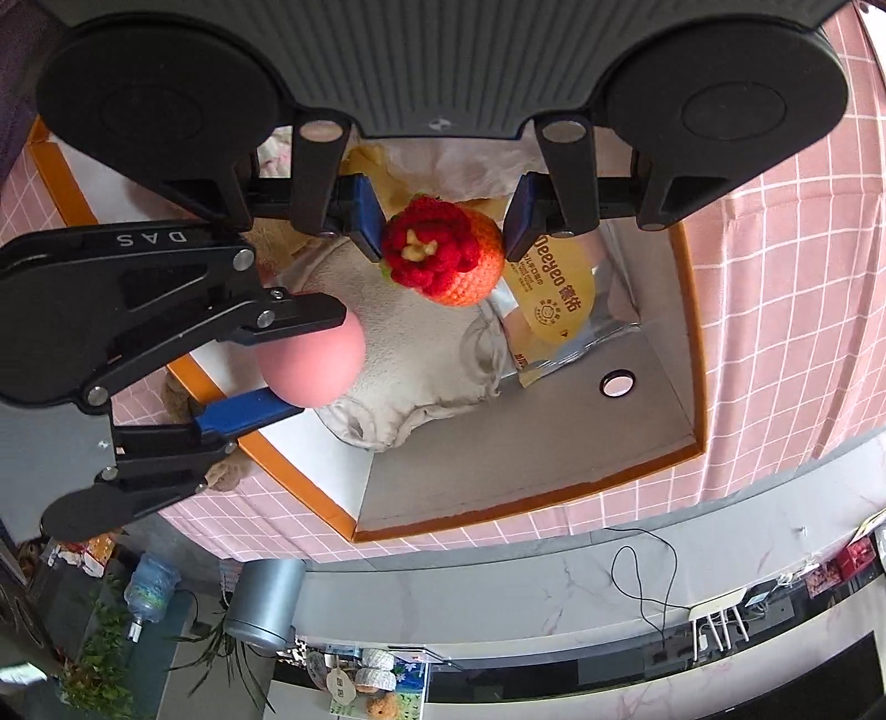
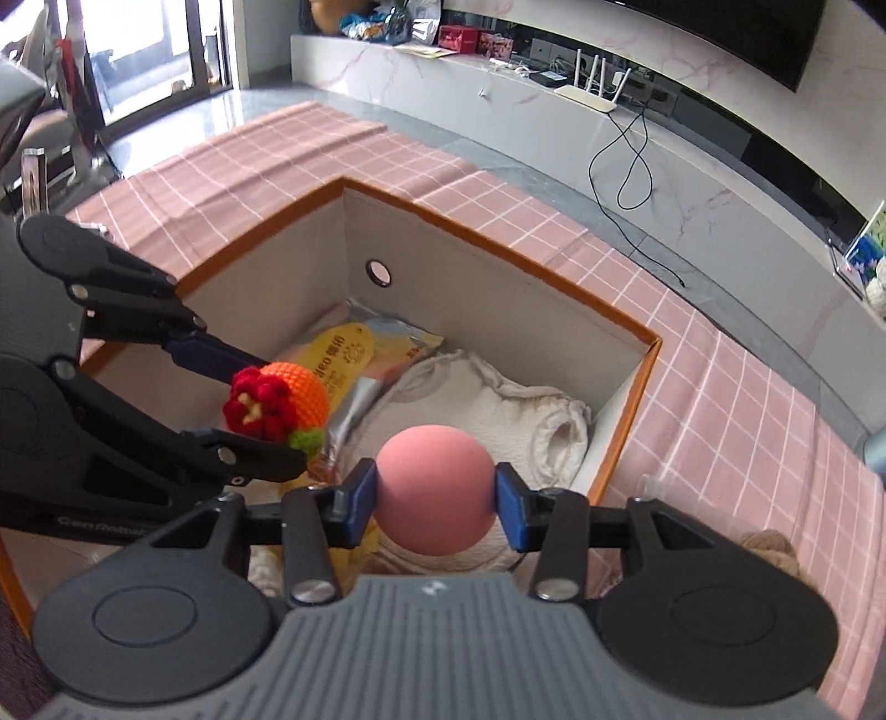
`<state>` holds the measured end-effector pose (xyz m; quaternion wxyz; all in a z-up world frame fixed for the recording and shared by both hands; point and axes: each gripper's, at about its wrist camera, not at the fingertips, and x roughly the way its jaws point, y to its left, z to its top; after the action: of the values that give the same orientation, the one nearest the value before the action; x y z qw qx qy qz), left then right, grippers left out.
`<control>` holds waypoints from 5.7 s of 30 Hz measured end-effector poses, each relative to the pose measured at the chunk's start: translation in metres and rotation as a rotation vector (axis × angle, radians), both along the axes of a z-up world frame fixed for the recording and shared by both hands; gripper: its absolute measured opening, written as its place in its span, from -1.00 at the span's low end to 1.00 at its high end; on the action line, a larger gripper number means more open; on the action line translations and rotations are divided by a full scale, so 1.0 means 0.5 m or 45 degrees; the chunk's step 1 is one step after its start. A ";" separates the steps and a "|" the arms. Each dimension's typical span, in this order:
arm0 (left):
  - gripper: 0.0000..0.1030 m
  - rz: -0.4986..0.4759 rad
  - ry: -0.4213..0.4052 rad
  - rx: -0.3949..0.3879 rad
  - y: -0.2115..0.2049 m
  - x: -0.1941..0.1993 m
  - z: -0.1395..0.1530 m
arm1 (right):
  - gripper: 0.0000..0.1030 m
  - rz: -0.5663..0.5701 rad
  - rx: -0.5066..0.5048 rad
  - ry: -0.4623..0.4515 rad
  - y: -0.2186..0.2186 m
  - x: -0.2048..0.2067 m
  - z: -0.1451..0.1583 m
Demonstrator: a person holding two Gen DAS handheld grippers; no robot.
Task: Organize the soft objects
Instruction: 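Lower the fruit and ball into the box and open both tools, then move both tools toward the brown rope-knit towel, then grasp the brown rope-knit towel with the left tool, then lift the towel with the left tool while the right tool grasps the clear plastic bag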
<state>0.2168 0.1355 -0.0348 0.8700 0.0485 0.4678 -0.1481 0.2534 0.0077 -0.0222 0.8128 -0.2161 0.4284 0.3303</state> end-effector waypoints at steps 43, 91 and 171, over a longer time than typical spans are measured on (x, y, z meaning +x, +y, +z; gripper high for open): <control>0.46 0.080 -0.415 -0.119 -0.168 -0.065 0.105 | 0.34 -0.440 0.269 -0.306 -0.303 -0.115 0.094; 0.41 -0.259 0.041 0.116 -0.505 0.302 -0.104 | -0.15 -0.796 0.286 -0.027 -0.545 0.111 -0.173; -0.63 0.106 -0.295 -0.185 -0.201 0.184 0.099 | -1.00 -0.585 0.227 -0.202 -0.356 0.082 -0.080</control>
<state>0.3090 0.0349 0.0149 0.9248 -0.0170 0.3539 -0.1388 0.2943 -0.1706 -0.0624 0.9134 -0.0657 0.3703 0.1555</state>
